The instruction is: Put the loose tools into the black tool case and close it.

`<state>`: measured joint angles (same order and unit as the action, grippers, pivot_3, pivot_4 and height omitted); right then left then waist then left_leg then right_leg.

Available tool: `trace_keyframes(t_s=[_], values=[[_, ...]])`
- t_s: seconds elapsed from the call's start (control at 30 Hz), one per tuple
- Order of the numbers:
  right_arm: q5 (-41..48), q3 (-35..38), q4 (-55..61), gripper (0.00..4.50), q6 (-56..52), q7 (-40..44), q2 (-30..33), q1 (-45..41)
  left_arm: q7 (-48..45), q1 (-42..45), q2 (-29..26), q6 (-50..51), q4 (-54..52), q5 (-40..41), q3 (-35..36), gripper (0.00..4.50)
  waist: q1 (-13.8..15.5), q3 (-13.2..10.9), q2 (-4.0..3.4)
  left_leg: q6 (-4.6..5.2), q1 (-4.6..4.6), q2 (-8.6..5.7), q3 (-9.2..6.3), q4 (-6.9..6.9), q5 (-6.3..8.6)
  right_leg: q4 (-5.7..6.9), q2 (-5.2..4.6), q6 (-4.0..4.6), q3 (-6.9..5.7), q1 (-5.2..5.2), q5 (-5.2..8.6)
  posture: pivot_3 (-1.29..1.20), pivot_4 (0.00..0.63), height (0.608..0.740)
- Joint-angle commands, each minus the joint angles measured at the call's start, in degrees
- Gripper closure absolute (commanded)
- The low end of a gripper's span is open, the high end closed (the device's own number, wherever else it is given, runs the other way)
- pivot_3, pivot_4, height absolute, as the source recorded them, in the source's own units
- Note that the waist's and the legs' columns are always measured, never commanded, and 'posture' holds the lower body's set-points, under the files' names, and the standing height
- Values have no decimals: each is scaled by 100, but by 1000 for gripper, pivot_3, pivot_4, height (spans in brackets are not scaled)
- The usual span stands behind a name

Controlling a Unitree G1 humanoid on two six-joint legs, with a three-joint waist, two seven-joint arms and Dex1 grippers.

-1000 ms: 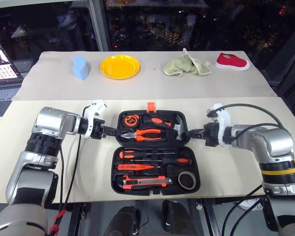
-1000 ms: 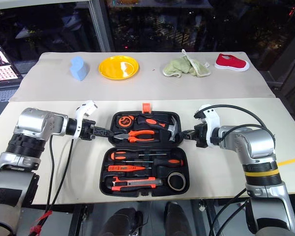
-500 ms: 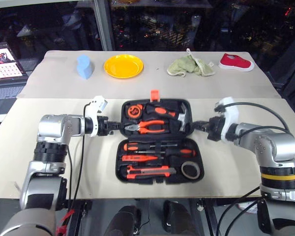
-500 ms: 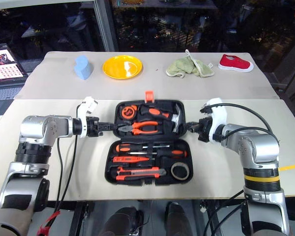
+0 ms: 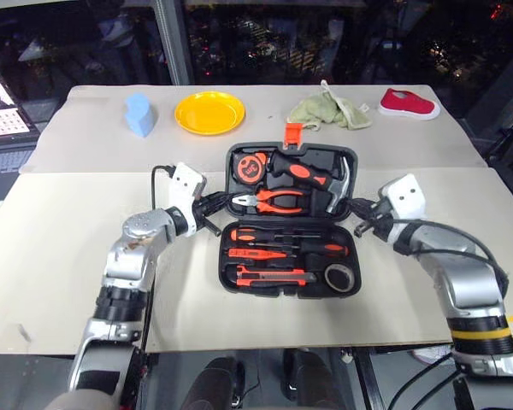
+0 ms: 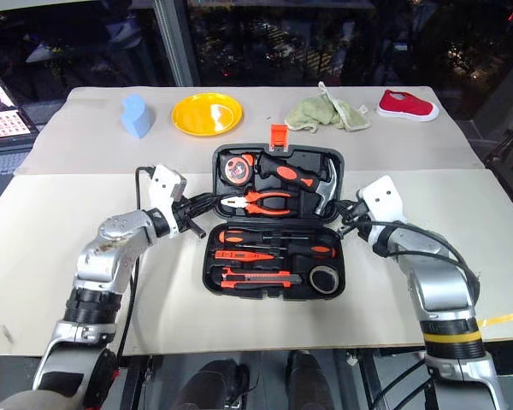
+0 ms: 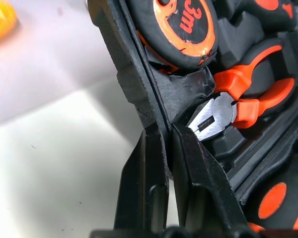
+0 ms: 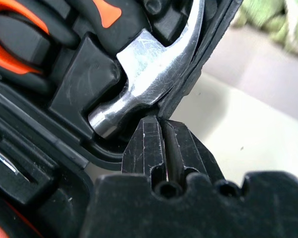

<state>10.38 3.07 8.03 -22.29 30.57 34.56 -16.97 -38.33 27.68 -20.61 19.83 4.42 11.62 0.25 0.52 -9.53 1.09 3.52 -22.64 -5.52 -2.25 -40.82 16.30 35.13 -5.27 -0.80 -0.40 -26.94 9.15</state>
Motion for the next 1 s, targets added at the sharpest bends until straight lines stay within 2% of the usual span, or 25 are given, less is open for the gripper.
trace_keyframes(t_s=[0.03,0.33,0.47,0.53,0.57,0.63,0.67,0.73,0.77,0.87,0.9,0.97,1.0], values=[[-420,150,406,4500,1137,-186,-4,687,300,-536,-10,-1060,-388,-376,-41,4454,7,3,-2,0,7,0,0,2,0,-1,1,0,2,7,0,0,150,740],[-1050,183,460,4500,2824,-415,67,1540,484,-983,-137,-1569,-300,-536,-17,4454,-5,5,-6,53,153,9,22,22,34,-10,26,-5,9,143,6,0,150,740],[-1413,82,327,4500,3418,-467,95,1879,527,-1080,-128,-1697,-251,-562,4,4454,-15,5,-6,43,171,14,26,22,29,-11,41,-4,21,159,7,0,150,740],[-1412,63,363,4500,3571,-417,88,2081,505,-1216,-121,-1673,-321,-513,9,3688,-18,6,-7,24,182,17,28,22,21,-11,46,-4,27,169,7,0,150,740],[-1351,55,417,4500,3634,-349,93,2212,482,-1308,-127,-1631,-393,-472,14,3542,-17,6,-8,22,189,20,33,23,23,-12,48,-5,33,175,8,0,150,740],[-1277,91,570,4500,3793,-278,121,2438,455,-1478,-162,-1551,-551,-407,30,2805,-7,7,-7,42,205,25,41,28,40,-13,54,-7,45,185,12,0,150,740],[-1159,136,713,3746,3775,-208,143,2568,456,-1570,-187,-1516,-640,-385,53,2409,-2,7,-7,53,219,26,48,41,47,-14,55,-10,54,192,15,0,150,740],[-811,341,1287,3107,3683,48,291,3101,445,-1910,-312,-1387,-907,-307,187,1622,8,7,-6,60,229,28,57,52,51,-16,57,-12,62,194,18,0,150,740],[-687,419,1496,2839,3629,156,351,3304,444,-2034,-359,-1334,-1006,-275,246,1382,12,8,-9,60,229,31,60,54,51,-15,60,-11,66,191,20,0,150,740],[151,878,2159,1751,3102,640,659,3894,435,-2271,-600,-1073,-1247,-91,587,229,-1,8,-9,60,240,38,72,83,52,-17,59,-14,90,188,30,0,150,740],[733,1184,2425,1396,2585,897,879,4153,378,-2301,-741,-898,-1262,33,756,0,-3,7,-7,61,239,40,79,82,52,-17,58,-38,94,186,44,0,150,740],[1591,1711,2798,814,1848,1373,1236,4624,260,-2300,-975,-690,-1186,182,982,0,13,3,3,62,240,43,83,74,53,-18,41,-57,97,194,56,0,150,740],[2057,2002,2953,295,1543,1652,1393,4891,223,-2249,-1104,-645,-1052,216,1094,0,16,3,5,62,243,47,83,72,53,-21,39,-63,96,200,59,0,150,740]])
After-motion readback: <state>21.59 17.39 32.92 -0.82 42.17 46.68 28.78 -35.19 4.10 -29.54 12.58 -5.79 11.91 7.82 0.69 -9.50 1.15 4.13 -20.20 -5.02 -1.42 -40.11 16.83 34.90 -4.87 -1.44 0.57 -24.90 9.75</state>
